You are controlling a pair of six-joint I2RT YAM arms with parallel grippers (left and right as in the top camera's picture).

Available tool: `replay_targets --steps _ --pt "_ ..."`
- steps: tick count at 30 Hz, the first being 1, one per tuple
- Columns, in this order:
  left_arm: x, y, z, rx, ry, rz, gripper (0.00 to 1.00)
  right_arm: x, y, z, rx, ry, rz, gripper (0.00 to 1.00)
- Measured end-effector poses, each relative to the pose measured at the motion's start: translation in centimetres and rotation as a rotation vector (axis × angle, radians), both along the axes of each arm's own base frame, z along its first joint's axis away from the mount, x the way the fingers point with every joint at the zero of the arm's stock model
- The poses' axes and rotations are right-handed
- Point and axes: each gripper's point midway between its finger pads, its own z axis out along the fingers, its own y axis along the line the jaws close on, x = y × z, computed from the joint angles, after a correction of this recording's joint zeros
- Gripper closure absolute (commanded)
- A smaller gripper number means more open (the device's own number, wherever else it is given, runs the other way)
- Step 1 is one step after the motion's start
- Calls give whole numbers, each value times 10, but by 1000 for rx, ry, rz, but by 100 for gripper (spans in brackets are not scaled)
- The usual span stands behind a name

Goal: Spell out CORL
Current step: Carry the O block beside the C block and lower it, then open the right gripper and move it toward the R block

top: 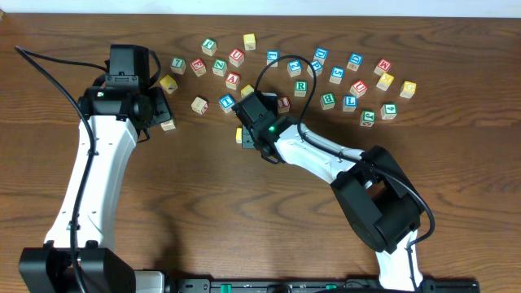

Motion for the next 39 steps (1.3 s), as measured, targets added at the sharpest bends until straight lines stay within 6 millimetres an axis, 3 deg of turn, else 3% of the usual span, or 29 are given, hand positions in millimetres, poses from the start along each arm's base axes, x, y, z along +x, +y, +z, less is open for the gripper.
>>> replay_targets --steps 8,15,18,23,29,39 --pt "0 0 0 0 0 0 36 -8 -1 -4 -13 31 18 60" --pt "0 0 0 0 0 0 36 -8 1 7 -10 17 48 49" --pt "0 0 0 0 0 0 36 -6 3 27 8 -16 70 45" --pt "0 0 0 0 0 0 36 -4 6 88 70 -114 110 42" --pt "0 0 0 0 0 0 36 3 -11 153 123 -229 119 37" --pt "0 0 0 0 0 0 36 46 -75 190 96 -282 42 37"
